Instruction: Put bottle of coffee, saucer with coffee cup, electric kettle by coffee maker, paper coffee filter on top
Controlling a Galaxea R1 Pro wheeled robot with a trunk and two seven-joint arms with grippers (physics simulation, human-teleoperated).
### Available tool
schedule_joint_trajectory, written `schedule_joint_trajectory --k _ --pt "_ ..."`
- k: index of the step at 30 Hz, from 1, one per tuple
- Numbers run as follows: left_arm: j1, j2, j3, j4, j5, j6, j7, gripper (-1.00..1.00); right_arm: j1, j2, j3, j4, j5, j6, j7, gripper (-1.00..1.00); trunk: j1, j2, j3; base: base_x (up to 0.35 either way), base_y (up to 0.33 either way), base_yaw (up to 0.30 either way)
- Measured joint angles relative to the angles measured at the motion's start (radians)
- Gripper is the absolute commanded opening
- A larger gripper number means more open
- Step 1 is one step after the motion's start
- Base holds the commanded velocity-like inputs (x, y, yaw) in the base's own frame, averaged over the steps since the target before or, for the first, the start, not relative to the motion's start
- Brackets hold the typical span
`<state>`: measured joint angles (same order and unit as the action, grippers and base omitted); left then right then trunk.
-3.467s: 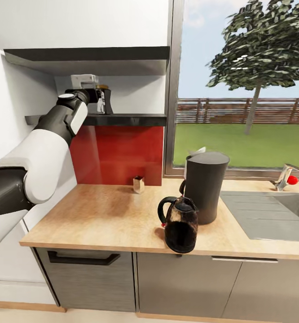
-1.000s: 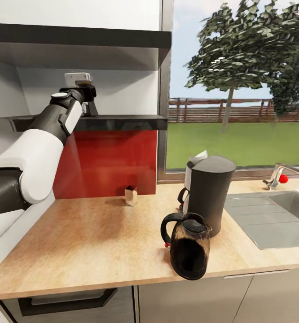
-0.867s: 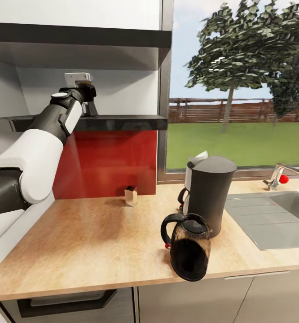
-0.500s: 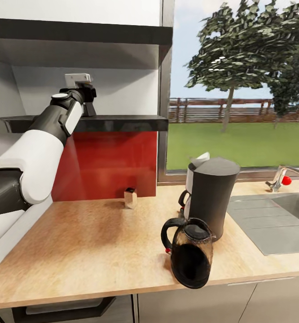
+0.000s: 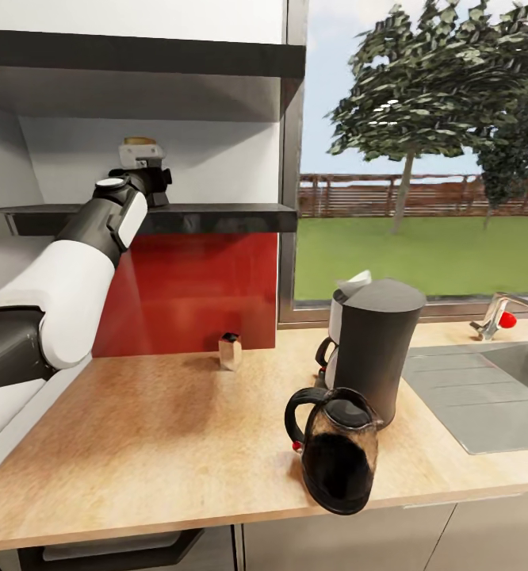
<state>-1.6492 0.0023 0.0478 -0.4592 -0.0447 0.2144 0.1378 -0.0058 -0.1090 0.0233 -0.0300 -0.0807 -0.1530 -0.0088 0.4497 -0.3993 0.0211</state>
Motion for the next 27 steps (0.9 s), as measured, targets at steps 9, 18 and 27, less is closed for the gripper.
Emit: schedule_joint_trajectory --k 9,18,27 --pt "0.001 0.017 0.001 -0.005 0.002 0.002 0.001 1.00 0.000 0.000 0.001 0.000 0.000 -0.001 0.000 1.00 0.000 0.000 0.000 0.036 0.054 0.000" --pt "0.002 0.021 -0.001 -0.010 0.003 0.001 0.000 1.00 0.000 0.000 0.001 0.000 0.000 0.000 0.000 1.00 0.000 0.000 0.000 0.033 0.064 0.000" --pt "0.005 0.021 -0.001 -0.013 0.004 0.002 0.000 1.00 0.000 0.000 0.001 0.000 0.000 0.000 0.000 1.00 0.000 0.000 0.000 0.088 0.002 0.000"
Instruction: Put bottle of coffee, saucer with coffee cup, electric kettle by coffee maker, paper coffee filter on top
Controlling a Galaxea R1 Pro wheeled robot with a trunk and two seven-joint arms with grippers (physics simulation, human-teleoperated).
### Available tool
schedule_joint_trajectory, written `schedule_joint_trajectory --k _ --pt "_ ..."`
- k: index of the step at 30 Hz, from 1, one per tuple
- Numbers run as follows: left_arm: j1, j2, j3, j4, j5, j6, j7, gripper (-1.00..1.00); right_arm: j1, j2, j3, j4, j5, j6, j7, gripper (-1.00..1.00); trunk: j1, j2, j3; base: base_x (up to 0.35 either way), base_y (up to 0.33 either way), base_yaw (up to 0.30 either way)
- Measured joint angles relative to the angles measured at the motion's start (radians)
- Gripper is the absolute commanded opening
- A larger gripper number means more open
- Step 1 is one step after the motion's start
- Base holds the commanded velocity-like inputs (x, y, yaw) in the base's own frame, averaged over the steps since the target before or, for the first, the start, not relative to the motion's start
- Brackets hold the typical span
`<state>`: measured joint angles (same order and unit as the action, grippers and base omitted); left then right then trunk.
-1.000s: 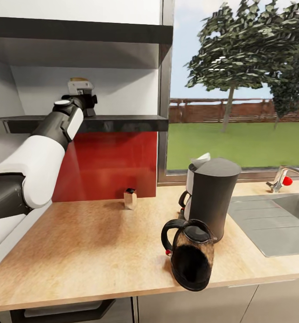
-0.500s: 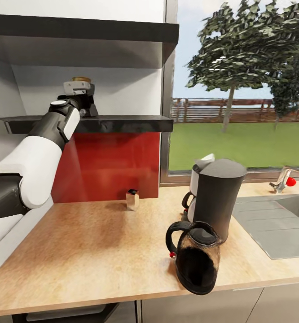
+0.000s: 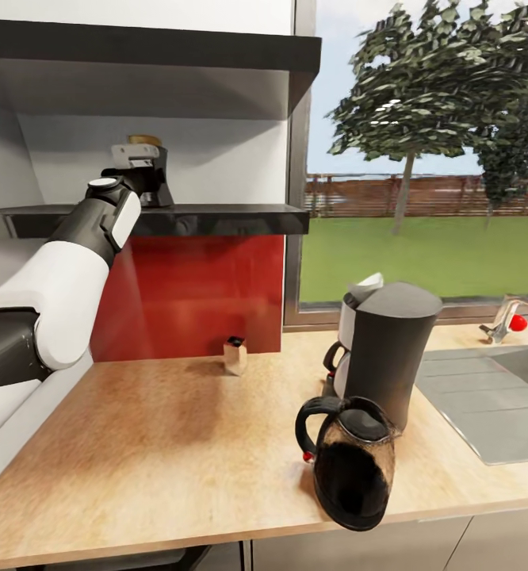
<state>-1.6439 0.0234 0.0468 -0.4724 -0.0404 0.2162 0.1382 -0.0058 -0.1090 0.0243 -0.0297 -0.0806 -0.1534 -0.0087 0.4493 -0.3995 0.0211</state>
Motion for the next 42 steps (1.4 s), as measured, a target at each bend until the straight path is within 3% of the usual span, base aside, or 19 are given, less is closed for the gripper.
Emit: schedule_joint_trajectory --k 28,29,42 --pt "0.010 -0.001 -0.001 0.001 -0.001 -0.013 0.000 1.00 0.000 0.000 0.000 0.000 0.000 0.000 0.000 1.00 0.000 0.000 0.000 0.047 0.000 0.000" --pt "0.012 -0.001 -0.002 0.000 -0.004 -0.013 -0.001 -1.00 0.000 0.000 0.000 0.000 0.000 0.000 0.000 1.00 0.000 0.000 0.000 0.001 0.000 0.000" --pt "0.017 -0.002 -0.003 -0.011 -0.003 -0.001 -0.006 -1.00 0.000 0.000 0.000 0.001 0.000 0.000 0.000 1.00 0.000 -0.001 0.000 0.000 0.000 0.000"
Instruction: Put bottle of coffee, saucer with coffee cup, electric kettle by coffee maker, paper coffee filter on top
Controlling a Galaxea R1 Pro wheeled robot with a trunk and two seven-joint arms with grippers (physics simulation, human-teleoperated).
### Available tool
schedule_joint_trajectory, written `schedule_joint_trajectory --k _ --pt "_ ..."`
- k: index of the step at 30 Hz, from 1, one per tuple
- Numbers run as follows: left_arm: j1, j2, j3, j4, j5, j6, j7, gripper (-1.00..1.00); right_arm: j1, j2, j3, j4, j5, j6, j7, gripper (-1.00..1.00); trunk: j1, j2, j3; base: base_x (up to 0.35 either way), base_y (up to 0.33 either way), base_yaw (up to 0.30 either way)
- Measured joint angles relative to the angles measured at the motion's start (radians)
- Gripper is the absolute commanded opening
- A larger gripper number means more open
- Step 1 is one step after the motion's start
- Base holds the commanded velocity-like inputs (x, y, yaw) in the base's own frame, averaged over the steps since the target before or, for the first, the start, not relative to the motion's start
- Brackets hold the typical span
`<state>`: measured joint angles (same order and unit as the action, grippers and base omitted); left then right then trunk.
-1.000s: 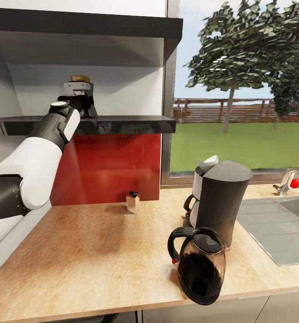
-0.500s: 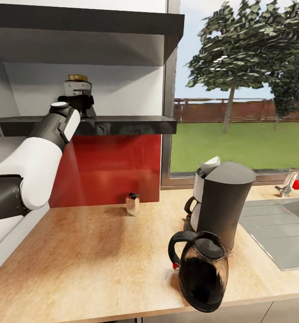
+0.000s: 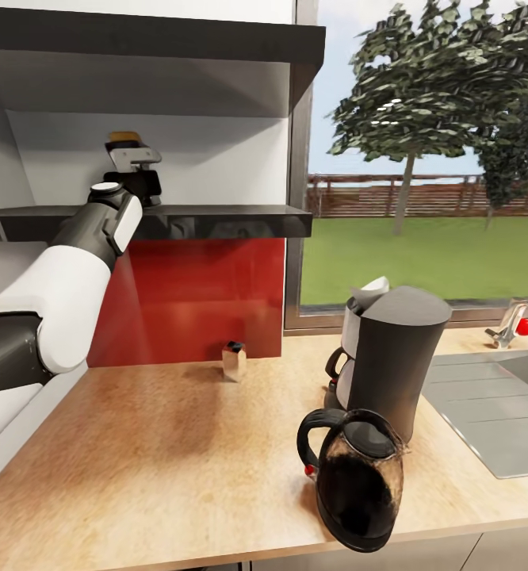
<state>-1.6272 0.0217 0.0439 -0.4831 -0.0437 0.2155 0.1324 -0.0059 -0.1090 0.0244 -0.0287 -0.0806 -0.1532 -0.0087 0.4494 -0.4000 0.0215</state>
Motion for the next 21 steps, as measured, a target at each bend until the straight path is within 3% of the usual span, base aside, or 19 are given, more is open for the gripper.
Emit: schedule_joint_trajectory --k 16,21 --pt "0.011 -0.009 -0.007 -0.024 -0.004 0.005 0.005 -1.00 0.000 0.000 0.000 -0.001 0.000 -0.001 0.000 1.00 0.000 0.000 0.000 -0.001 0.000 0.000" --pt "0.019 -0.012 -0.009 -0.035 -0.002 0.006 0.008 -1.00 0.000 0.000 0.000 -0.001 0.000 0.000 0.000 1.00 0.000 0.000 0.000 -0.174 -0.107 0.000"
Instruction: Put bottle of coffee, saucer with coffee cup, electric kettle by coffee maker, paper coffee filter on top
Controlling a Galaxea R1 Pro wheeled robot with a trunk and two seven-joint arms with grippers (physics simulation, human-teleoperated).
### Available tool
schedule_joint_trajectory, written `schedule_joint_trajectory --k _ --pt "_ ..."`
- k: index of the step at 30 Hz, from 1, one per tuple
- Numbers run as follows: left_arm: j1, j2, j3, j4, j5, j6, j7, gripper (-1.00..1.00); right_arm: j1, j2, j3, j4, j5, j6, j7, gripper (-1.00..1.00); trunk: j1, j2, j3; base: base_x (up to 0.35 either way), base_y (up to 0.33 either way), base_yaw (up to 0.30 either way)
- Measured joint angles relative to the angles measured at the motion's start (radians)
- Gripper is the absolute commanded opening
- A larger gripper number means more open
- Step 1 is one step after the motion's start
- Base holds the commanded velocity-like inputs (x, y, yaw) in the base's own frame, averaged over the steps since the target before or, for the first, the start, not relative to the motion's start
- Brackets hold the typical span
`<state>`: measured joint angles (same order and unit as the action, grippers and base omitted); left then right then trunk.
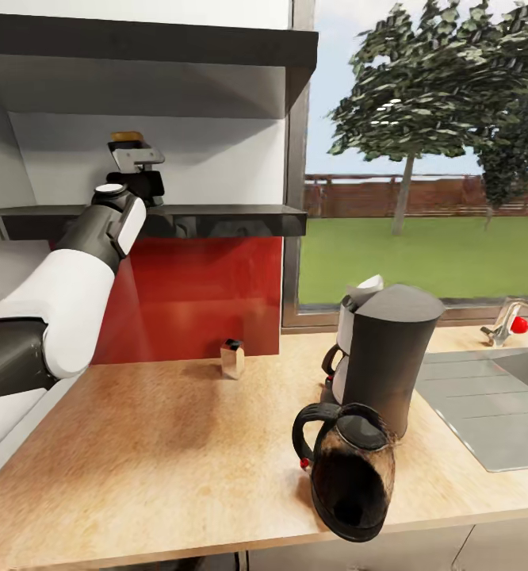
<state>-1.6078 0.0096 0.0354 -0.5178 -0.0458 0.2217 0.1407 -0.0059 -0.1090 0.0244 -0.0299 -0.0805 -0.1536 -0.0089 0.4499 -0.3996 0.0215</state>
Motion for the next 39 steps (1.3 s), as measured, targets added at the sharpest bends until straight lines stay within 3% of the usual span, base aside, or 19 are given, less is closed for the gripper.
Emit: schedule_joint_trajectory --k 39 --pt "-0.001 0.000 0.003 -0.018 0.001 0.044 0.002 -1.00 0.000 0.003 0.003 -0.011 -0.001 -0.003 0.002 1.00 0.000 0.001 0.000 -0.271 -0.167 0.000"
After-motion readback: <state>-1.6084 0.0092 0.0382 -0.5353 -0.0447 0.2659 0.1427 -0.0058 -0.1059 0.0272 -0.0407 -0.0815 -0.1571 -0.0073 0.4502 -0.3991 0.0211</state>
